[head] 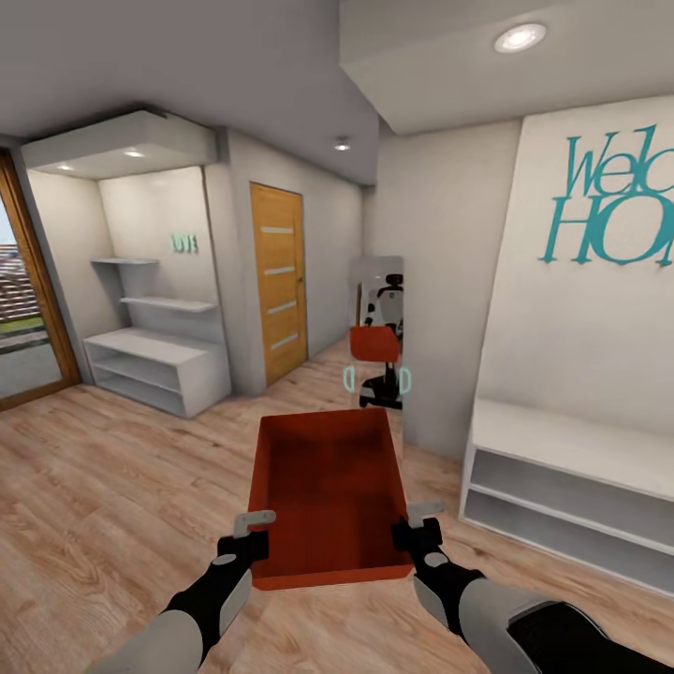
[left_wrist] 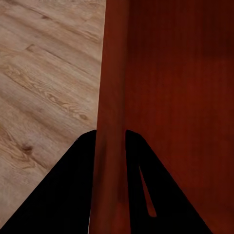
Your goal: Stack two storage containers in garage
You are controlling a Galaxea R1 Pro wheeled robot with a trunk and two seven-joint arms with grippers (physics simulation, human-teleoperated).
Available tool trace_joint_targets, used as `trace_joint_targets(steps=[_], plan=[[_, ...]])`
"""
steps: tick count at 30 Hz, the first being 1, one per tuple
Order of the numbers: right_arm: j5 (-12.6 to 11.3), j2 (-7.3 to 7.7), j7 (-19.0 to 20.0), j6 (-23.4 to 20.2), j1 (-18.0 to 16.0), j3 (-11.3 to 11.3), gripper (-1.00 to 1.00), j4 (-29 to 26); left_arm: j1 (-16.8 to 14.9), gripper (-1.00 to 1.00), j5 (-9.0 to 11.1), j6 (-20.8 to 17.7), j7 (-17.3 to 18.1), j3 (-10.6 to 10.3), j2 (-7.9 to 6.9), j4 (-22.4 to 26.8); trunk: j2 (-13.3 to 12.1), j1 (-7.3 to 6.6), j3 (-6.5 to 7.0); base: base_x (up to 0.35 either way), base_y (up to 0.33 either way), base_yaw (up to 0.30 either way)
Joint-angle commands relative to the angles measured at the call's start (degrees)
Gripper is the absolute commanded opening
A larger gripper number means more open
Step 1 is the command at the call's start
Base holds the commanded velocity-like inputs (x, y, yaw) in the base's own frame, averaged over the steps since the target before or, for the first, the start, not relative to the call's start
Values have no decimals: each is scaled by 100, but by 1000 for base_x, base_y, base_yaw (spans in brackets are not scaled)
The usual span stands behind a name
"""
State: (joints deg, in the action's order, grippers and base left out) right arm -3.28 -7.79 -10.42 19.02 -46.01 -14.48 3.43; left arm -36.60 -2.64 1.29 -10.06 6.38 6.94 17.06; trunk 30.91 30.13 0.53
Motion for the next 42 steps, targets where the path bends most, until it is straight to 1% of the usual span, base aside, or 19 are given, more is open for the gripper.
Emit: trace_joint_targets(steps=[1,7,35,42], plan=[[-154,-3,-58,384,-13,368,-100,-202,4,-100,-26,12,-172,104,-562,-18,3,5,-2,329,0,29],[-162,-3,-65,383,-13,369,-100,-202,4,-100,-26,12,-172,102,-562,-18,3,5,-2,329,0,190],[-164,-3,-66,387,-13,373,-100,-202,4,-100,-26,12,-172,102,-562,-18,3,5,-2,329,0,266],[-156,-3,-58,390,-13,375,-100,-202,4,-100,-26,19,-172,100,-562,-18,3,5,-2,329,0,64]])
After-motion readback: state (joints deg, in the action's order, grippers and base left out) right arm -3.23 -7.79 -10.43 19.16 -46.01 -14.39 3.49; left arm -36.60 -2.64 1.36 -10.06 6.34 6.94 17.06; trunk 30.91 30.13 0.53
